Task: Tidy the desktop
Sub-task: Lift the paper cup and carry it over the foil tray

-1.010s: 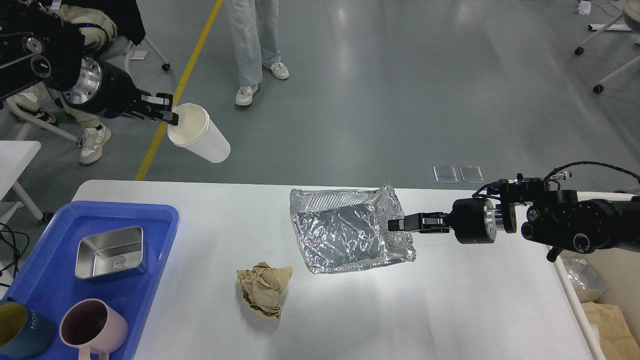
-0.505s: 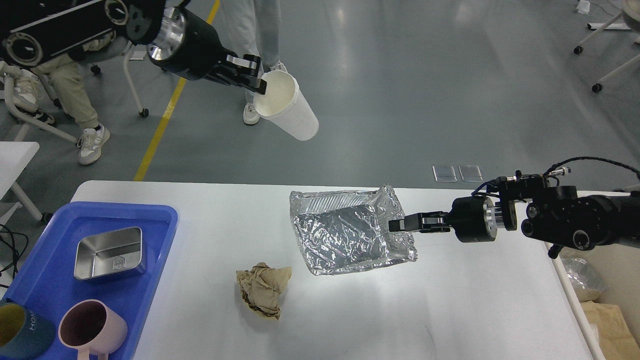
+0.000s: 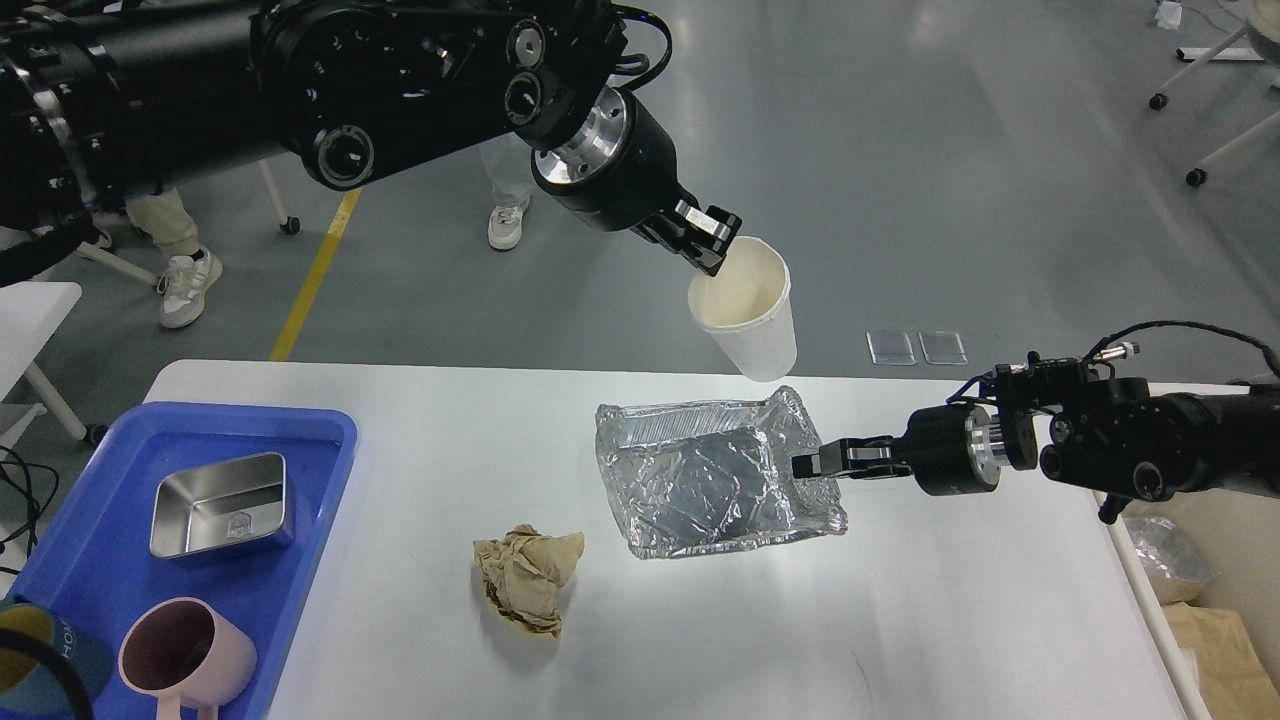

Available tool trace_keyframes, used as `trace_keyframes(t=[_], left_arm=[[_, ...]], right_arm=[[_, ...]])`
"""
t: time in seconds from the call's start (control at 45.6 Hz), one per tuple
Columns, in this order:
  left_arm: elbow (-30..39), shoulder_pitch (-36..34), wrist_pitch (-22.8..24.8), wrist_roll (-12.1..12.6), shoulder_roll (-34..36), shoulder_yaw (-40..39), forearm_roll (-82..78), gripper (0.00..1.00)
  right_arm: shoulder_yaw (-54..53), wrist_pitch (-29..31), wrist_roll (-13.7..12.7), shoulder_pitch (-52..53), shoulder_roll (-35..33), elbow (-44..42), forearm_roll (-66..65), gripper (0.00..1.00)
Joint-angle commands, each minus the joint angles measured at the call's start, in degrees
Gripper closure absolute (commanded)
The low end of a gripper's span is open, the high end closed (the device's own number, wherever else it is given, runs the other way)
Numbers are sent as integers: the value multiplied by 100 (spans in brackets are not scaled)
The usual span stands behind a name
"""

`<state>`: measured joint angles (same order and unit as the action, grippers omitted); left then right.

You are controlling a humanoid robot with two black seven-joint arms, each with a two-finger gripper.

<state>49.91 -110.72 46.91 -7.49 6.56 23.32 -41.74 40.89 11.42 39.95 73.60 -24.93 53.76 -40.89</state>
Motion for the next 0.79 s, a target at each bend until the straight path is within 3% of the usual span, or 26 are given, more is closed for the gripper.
trace_keyframes(t=[0.0,0.768], left_arm=[[10,-55,134,2,-58,15,0,100],[-86,41,20,107,-928,577,-27,100]], right_arm=[[173,9,-101,67,5,-15,143,100],[604,264,-250,524,14,56,398,100]])
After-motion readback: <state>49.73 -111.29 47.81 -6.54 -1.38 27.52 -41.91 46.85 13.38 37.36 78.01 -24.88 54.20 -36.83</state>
